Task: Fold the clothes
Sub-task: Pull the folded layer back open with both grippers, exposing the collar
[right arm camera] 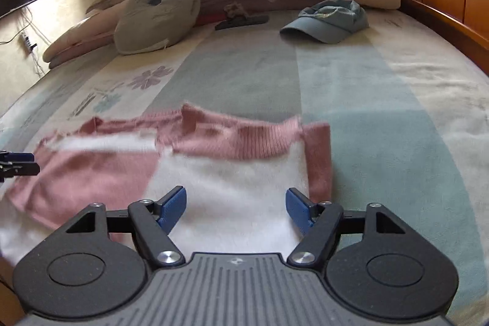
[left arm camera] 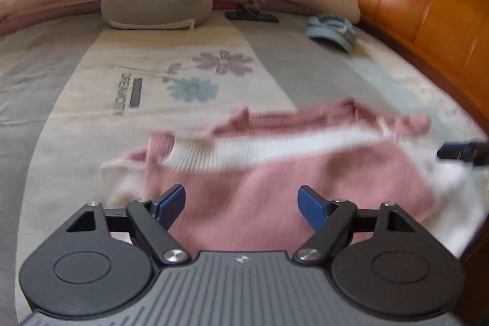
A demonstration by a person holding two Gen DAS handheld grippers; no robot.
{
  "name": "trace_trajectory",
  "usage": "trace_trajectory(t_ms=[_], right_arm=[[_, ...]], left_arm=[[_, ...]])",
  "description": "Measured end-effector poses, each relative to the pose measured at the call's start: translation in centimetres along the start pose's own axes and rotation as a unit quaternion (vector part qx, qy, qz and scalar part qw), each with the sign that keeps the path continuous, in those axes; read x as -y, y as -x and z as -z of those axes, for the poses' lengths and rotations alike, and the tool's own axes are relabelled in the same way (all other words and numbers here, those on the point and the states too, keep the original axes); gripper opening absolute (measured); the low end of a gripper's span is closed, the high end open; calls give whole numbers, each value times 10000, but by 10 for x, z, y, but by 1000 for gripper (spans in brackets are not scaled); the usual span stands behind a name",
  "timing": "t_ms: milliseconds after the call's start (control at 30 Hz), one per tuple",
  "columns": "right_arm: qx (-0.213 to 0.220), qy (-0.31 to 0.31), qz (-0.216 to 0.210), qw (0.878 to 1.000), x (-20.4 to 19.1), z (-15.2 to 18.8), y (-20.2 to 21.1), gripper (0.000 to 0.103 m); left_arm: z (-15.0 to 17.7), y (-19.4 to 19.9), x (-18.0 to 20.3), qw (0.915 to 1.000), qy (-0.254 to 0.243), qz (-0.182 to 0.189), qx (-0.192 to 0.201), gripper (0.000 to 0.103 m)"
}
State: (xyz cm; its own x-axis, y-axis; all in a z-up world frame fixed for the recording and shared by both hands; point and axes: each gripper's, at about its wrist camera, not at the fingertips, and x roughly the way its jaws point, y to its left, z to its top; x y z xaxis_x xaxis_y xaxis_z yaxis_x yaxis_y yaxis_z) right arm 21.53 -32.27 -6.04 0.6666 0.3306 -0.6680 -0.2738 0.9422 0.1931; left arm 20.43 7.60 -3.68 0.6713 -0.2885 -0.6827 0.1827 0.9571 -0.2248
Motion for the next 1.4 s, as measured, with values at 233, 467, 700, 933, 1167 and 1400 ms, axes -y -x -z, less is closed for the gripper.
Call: trace_trajectory(t_ms=[233,467,700,933,1167,1400], right_arm=[[-202,233,-68,9995,-24,-41,-43,84],[-493,167,192,9985,-20,-41,-66,87],[-586,-17,175,9981,-18,-49,-67,89],[-713,-139,229,9971,-19,-52,-71,96],[-916,-254,324,9949,-21,-54,-76,97],[-1404,-570,82,9884,-22,-60,-64,103]], left_arm=[[-33,-56,20,9986,310,299,-297,82],[-34,-75,19,9974,270,-307,-600,83],[-56,-74,21,9979,343,35,-540,84],[-56,-105,19,9957,382,-259,-805,84],[-65,-76,25,9956,161,-311,-866,84],[-52,-45,22,9920,168,-697,-1044,87]])
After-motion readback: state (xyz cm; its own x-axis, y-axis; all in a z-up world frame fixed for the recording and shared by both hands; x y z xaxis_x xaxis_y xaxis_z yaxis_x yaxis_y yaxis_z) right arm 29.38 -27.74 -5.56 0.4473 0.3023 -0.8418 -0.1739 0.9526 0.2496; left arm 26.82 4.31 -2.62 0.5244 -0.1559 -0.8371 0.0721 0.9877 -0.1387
